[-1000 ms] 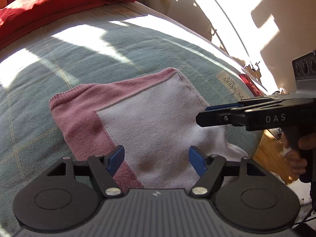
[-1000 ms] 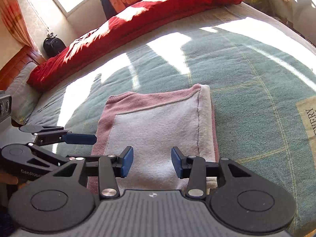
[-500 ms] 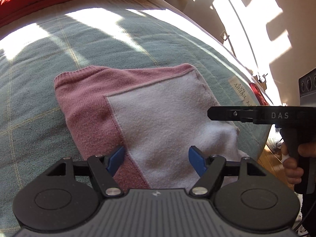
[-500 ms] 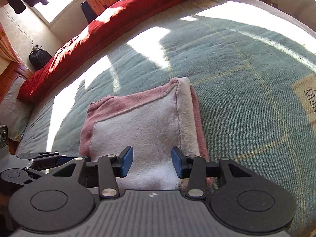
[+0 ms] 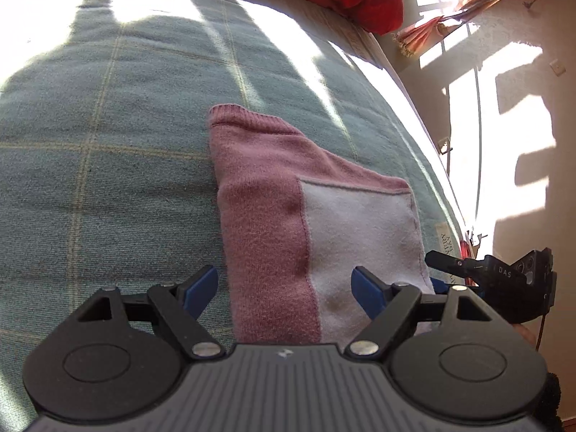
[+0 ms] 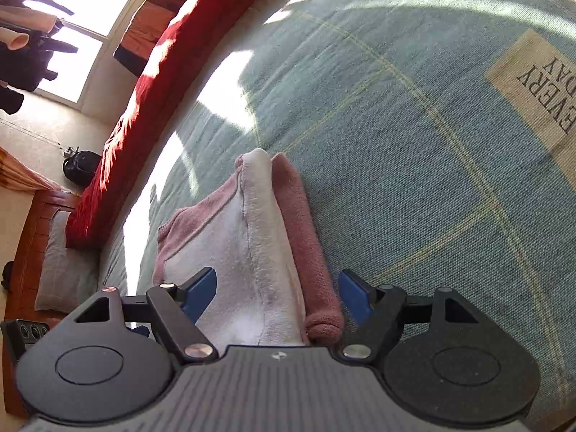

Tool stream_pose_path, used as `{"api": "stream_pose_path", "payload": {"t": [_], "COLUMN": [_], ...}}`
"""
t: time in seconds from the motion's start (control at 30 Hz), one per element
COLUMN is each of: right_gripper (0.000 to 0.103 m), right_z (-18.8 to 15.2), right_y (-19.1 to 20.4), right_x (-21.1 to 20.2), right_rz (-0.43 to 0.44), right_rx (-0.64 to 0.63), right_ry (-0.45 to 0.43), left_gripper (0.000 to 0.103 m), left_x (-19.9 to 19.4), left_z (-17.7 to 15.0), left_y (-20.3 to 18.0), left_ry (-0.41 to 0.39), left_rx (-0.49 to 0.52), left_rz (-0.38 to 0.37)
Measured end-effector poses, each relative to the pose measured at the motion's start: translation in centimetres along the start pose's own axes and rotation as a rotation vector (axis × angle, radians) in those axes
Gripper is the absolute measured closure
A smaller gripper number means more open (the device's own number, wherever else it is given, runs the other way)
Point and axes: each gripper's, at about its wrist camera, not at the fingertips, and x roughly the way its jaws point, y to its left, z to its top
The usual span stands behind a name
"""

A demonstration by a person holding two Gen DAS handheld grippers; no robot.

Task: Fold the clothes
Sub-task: 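Close the left gripper on the pink edge of the folded sweater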

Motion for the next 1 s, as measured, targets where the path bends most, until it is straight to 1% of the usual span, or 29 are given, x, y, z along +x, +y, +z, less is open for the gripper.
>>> {"api": "stream_pose_path", "payload": {"t": [0.07, 0.17, 0.33, 0.43, 0.5, 0.6, 0.67, 0.73, 0.83, 0.93, 1.0], "right_gripper": [0.024, 0.024, 0.024, 0.024, 0.024, 0.021, 0.021, 0.021, 0.021, 0.021, 0.021], "right_z": [0.0, 0.3, 1.8, 3.0, 3.7, 4.3, 4.0, 3.4, 1.8, 0.7, 0.9], "right_y": [-0.8, -1.5, -1.7, -1.4, -1.1, -1.0, -1.1, -1.3, -1.7, -2.2, -2.2], "right_x": [1.0, 2.1, 3.8, 4.8, 5.5, 6.1, 5.9, 5.3, 4.2, 3.5, 3.9], "right_rz": [0.016, 0.073, 0.132, 0.141, 0.145, 0.159, 0.170, 0.176, 0.186, 0.202, 0.199], "right_rx": [0.023, 0.052, 0.061, 0.047, 0.038, 0.040, 0.030, 0.021, 0.028, 0.024, 0.042], "right_ry": [0.022, 0.042, 0.077, 0.096, 0.108, 0.125, 0.126, 0.135, 0.163, 0.176, 0.178], "left_gripper": [0.022, 0.022, 0.022, 0.022, 0.022, 0.021, 0.021, 0.021, 0.021, 0.021, 0.021], "left_x": [0.8, 2.0, 4.1, 5.9, 6.8, 7.5, 7.6, 7.4, 6.8, 6.8, 7.2], "left_z": [0.1, 0.1, 0.5, 1.2, 1.7, 2.0, 1.7, 1.1, -0.7, -1.3, -0.6], "left_y": [0.9, 2.2, 3.6, 3.7, 3.7, 3.3, 2.9, 2.8, 3.3, 4.0, 4.5], "left_ry": [0.011, 0.028, 0.050, 0.065, 0.069, 0.072, 0.085, 0.105, 0.126, 0.111, 0.107], "left_rx": [-0.059, -0.145, -0.233, -0.228, -0.235, -0.221, -0.199, -0.198, -0.207, -0.192, -0.233], "left_rz": [-0.014, -0.033, -0.127, -0.110, -0.120, -0.137, -0.140, -0.147, -0.188, -0.229, -0.242]}}
